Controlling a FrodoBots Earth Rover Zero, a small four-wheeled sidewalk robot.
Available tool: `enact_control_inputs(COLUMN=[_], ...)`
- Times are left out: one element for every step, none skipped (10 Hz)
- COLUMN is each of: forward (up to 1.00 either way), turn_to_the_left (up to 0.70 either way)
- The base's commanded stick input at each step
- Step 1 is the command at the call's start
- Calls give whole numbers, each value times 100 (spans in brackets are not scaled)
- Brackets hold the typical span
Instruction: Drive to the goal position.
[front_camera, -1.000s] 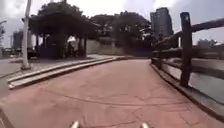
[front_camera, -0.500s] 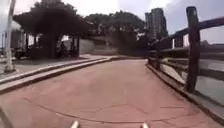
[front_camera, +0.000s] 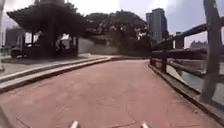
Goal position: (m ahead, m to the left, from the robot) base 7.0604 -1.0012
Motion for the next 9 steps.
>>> enact_control_inputs(forward=[70,70,70,70,70,70,70,70,70], turn_to_the_left=[-33,-27,-21,0,0,-4,-16,-30,-34])
